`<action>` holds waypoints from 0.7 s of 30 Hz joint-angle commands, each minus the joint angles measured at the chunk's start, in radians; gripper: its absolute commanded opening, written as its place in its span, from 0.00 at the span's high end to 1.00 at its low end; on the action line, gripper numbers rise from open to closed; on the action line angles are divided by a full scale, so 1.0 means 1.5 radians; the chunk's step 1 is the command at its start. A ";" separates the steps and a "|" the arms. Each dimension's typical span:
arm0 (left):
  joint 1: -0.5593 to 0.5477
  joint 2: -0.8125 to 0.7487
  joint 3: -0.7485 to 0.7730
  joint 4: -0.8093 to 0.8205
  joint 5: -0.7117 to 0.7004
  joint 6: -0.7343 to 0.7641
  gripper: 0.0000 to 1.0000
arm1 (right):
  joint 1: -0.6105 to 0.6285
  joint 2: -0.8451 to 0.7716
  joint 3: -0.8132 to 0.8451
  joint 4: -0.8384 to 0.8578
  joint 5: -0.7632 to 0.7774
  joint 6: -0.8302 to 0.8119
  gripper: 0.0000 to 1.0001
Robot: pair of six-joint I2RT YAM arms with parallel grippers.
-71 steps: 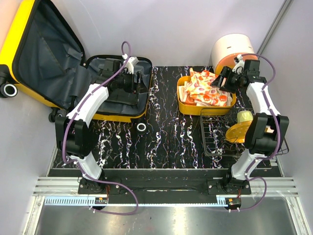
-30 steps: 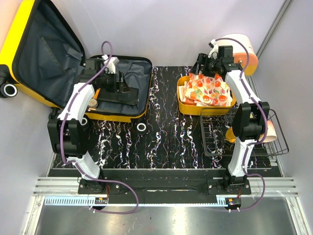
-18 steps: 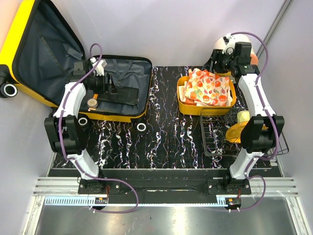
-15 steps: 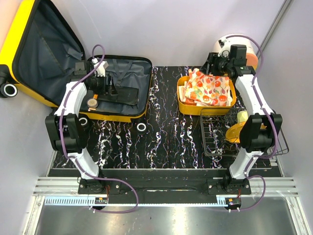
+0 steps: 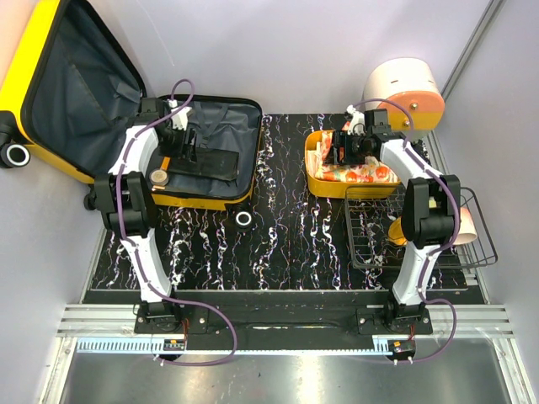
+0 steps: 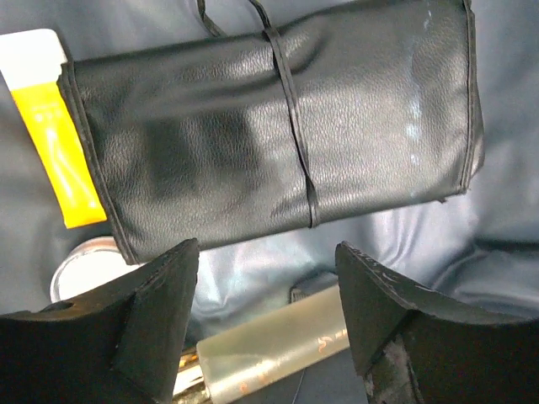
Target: Open, take out, and arrange the luggage
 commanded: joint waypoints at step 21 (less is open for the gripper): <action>-0.092 -0.073 -0.150 0.040 -0.055 0.639 0.28 | -0.005 -0.154 0.043 -0.021 -0.048 -0.096 0.00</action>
